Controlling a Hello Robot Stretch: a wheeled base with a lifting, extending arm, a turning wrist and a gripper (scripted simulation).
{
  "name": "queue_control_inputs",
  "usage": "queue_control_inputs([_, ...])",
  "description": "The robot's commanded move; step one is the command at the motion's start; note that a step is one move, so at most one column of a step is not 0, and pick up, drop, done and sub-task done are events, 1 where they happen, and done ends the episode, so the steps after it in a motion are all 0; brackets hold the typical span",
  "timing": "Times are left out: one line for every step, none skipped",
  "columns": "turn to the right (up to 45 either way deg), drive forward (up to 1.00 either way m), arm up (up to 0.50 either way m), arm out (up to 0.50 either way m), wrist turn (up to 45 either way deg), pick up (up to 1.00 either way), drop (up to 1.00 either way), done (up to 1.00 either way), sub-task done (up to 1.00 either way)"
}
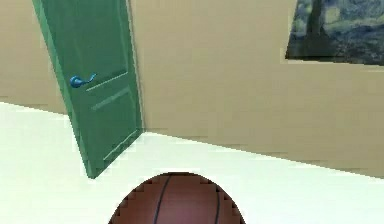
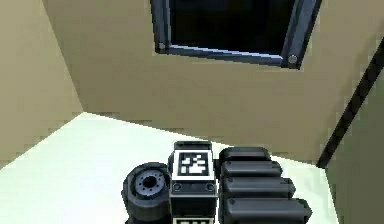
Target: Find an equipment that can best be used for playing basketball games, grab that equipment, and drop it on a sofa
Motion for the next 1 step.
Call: queue_control_inputs([21.0,0.00,0.00,0.00,0.0,0.00,0.00,0.00,0.00])
